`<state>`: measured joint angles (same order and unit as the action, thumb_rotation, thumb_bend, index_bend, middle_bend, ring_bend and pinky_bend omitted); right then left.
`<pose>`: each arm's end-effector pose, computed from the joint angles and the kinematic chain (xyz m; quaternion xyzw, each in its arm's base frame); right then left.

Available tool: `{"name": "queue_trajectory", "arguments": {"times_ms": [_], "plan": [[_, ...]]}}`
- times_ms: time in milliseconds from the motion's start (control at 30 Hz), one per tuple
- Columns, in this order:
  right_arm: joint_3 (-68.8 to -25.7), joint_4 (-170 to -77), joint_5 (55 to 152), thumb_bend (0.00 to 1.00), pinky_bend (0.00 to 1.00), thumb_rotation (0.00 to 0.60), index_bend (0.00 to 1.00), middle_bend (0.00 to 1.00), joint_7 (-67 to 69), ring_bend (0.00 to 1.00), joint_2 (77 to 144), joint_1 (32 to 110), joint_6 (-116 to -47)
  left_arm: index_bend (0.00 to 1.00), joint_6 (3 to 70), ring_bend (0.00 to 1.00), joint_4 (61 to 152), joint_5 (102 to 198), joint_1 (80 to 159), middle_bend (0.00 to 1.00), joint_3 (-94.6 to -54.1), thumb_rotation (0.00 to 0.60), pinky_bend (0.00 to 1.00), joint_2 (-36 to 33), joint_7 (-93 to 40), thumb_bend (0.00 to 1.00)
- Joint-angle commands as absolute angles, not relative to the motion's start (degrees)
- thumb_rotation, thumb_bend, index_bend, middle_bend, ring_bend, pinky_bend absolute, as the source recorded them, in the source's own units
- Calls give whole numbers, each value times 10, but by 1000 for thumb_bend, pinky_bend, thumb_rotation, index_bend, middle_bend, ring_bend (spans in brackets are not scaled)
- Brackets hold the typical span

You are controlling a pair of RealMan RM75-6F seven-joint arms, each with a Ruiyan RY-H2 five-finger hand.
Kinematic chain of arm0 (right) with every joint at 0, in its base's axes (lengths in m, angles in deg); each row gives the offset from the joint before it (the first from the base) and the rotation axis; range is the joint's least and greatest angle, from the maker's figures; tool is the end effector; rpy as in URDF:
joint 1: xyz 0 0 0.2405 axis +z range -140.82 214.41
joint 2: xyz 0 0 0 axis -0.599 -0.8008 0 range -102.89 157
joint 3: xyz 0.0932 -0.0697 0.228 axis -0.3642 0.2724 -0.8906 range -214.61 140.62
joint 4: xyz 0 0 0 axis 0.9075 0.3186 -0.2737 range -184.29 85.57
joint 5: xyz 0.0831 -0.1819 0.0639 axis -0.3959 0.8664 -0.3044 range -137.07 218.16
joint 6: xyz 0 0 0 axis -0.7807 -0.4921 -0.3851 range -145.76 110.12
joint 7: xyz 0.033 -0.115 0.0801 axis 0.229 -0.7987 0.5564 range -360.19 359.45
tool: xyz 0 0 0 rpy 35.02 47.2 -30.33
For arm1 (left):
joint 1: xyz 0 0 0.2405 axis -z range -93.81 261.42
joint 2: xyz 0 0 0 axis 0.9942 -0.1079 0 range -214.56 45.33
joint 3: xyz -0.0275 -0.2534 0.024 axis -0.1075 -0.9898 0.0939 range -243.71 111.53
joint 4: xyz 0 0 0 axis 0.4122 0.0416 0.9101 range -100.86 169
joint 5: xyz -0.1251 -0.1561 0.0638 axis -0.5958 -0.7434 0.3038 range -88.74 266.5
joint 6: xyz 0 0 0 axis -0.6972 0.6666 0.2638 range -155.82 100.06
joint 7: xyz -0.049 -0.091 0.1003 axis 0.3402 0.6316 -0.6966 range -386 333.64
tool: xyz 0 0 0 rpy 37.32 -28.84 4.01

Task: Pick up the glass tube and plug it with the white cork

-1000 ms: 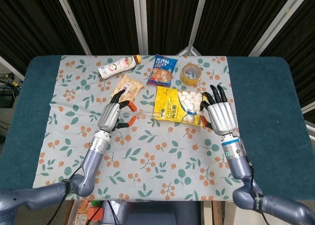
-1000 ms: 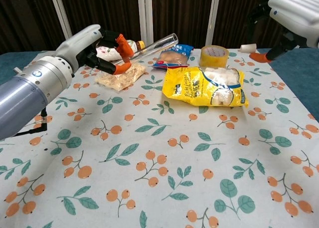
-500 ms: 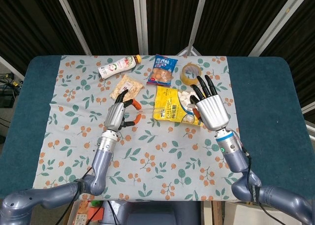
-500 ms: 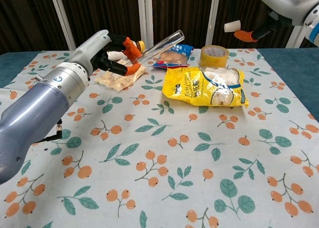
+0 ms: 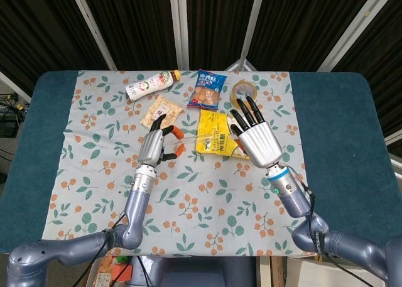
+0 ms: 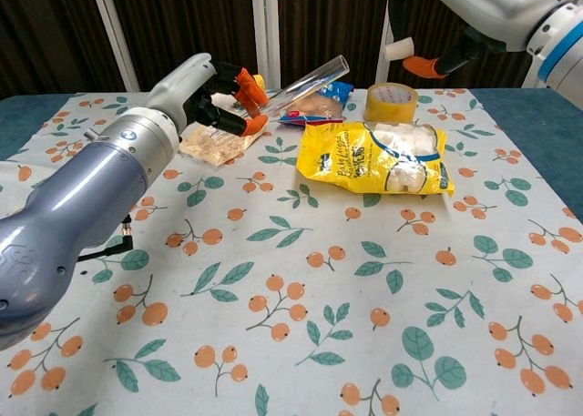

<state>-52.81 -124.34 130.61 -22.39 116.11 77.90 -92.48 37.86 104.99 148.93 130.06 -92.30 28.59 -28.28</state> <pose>-0.1128 -0.3624 0.0531 0.6945 -0.0935 0.5037 0.5052 -0.0667 0.3661 -0.0654 -0.5068 -0.5411 -0.5696 0.3549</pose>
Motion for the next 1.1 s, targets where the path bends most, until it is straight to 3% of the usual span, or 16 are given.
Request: {"name": "queue_trajectory", "arguments": {"times_ms": [33, 1100], "plan": [[-526, -1241, 1306, 348, 0, 600, 586, 271, -226, 41, 1162, 780, -924, 686, 380, 44, 1052, 1487, 1301, 476, -922, 600, 0, 289, -287, 745], [-515, -1239, 1290, 348, 0, 600, 586, 272, -234, 41, 1180, 786, -930, 691, 391, 44, 1056, 1463, 1307, 478, -934, 600, 0, 317, -318, 745]]}}
